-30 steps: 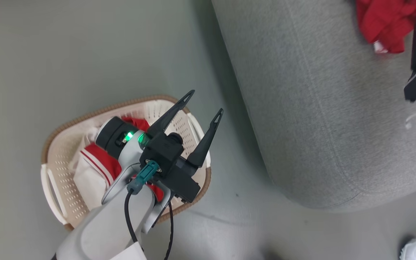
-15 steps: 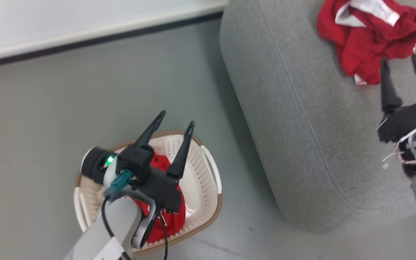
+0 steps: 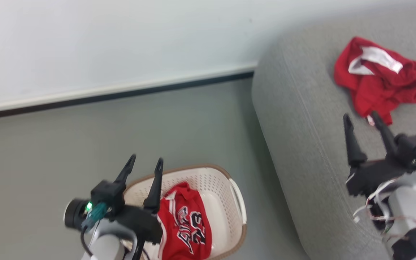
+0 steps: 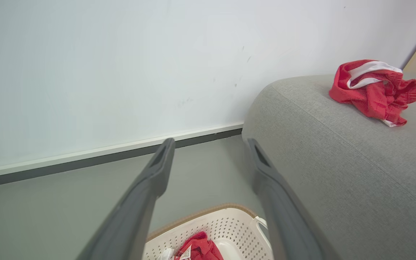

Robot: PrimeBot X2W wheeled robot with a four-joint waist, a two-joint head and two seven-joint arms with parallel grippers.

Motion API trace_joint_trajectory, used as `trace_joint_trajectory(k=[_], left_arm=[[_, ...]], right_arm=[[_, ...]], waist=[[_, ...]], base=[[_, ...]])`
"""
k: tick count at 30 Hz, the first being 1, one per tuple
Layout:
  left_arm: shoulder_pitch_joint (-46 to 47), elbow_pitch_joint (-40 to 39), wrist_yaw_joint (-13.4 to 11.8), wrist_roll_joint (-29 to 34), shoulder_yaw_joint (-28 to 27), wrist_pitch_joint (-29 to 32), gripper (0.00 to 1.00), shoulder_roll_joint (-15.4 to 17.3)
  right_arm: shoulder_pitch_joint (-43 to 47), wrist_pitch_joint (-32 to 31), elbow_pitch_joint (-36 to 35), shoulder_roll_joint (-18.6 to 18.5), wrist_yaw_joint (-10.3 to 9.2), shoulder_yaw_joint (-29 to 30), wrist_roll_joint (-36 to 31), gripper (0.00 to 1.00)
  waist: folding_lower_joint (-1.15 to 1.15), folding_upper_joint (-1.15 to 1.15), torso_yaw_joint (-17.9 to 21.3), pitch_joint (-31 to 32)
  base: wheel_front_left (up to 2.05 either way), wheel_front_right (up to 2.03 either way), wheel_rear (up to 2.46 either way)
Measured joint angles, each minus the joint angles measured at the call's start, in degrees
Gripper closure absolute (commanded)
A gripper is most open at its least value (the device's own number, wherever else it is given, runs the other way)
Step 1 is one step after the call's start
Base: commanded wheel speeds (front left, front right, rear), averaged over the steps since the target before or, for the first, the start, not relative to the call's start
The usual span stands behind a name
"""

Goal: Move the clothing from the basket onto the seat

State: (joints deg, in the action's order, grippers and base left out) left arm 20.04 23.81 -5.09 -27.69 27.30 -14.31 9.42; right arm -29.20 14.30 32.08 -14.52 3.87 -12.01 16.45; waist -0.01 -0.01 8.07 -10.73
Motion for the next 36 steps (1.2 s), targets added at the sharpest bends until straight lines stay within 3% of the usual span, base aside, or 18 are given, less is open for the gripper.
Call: trace_joint_trajectory(k=[19, 36], left_arm=[[-16.4, -6.6, -1.5, -0.1, -8.9, 0.0, 0.0, 2.3], [-22.0, -11.5, -2.0, 1.1, -14.9, 0.0, 0.0, 2.0]], right_arm=[[22.6, 0.0, -17.9, 6.6, -5.98, -0.3, 0.3, 0.0], [31.8, 0.0, -25.4, 6.9, -7.95, 0.4, -0.9, 0.0]], waist=[[0.0, 0.0, -9.9, 11.3], [0.01, 0.01, -11.0, 12.7]], base=[[0.0, 0.0, 0.0], [0.0, 0.0, 0.0]])
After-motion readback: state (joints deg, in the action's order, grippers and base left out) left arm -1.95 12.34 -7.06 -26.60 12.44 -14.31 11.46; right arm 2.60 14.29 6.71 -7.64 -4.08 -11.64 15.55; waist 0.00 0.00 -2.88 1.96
